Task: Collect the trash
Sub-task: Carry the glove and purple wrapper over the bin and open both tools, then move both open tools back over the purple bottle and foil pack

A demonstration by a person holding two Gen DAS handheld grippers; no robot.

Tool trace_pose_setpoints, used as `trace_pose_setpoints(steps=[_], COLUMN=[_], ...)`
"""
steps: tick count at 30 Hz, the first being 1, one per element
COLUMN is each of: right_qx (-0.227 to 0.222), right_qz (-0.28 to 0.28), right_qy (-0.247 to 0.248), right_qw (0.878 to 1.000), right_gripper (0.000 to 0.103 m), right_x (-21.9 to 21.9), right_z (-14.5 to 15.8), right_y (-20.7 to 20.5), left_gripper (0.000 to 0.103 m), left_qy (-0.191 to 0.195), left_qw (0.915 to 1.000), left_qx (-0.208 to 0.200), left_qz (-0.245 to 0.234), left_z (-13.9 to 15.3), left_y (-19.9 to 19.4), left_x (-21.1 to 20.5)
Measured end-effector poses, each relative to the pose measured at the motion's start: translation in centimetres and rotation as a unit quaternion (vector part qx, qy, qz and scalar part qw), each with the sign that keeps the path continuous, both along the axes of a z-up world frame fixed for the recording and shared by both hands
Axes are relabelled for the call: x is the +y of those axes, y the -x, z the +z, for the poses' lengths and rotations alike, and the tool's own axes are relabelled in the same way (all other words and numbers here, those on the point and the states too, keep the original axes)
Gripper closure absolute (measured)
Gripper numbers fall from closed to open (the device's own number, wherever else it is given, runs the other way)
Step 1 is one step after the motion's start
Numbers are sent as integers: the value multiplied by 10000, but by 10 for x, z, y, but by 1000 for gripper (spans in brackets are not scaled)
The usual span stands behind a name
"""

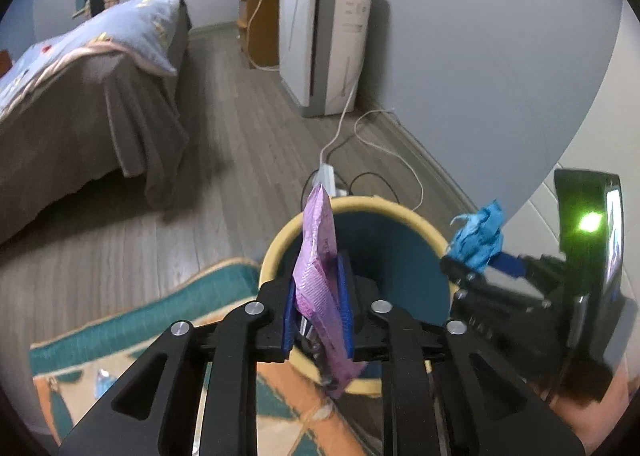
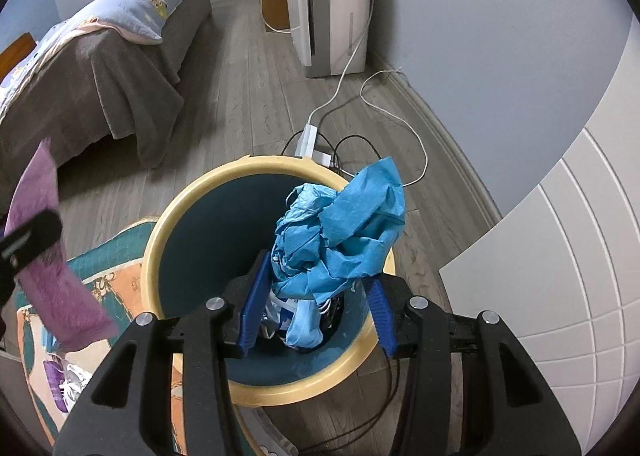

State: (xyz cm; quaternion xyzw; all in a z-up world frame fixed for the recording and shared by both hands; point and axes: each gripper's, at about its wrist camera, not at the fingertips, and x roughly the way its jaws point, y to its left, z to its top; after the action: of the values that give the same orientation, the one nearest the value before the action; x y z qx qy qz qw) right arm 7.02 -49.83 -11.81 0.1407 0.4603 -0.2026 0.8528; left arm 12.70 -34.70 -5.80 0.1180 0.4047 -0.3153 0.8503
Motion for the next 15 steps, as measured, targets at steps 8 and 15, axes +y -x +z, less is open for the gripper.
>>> trace_pose_setpoints(steps=[8, 15], right_qx=[163, 193], right_qz=[117, 319], right_qy=[9, 177], right_qw=[9998, 9991], right_gripper=[31, 7], right_x=[6, 17], right_z=[-5, -3], right_y=[-5, -7], left_gripper=[45, 17], left_qy=[-30, 74], left_qw=[9999, 9984], left_qx=[-117, -75], left_qz=[89, 558], left_z=[-1, -2], left_y=[1, -2], left_x=[5, 37])
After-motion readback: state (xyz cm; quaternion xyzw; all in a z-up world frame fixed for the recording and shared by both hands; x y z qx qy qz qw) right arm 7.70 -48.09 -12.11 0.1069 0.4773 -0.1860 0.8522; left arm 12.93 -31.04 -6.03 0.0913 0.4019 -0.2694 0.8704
